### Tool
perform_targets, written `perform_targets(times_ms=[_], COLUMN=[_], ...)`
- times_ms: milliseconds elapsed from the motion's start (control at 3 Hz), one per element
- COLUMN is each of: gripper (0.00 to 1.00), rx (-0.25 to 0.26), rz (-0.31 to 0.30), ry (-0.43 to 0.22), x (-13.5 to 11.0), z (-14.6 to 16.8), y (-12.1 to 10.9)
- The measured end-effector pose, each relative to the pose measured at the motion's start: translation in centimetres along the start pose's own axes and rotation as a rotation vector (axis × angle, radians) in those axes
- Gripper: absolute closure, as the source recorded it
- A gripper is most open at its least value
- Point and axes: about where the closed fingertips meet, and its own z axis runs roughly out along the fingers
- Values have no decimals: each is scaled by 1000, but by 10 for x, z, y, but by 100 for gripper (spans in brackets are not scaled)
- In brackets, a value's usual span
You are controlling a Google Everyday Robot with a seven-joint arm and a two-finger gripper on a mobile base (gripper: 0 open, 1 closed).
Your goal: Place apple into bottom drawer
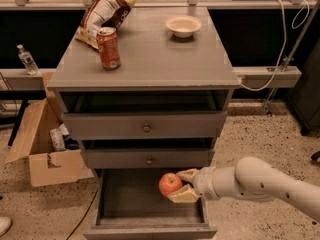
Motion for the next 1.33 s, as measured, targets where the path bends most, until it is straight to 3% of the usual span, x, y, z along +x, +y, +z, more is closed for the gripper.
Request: perform_targets(times_ms=[333, 667, 1000, 1333], gripper=[100, 100, 100, 100], rx=[0, 30, 18, 9], rz=[0, -44, -42, -43], ry=[0, 26, 18, 20], x=[0, 43, 83, 99], z=[0, 38, 78, 93], y=[0, -25, -39, -47])
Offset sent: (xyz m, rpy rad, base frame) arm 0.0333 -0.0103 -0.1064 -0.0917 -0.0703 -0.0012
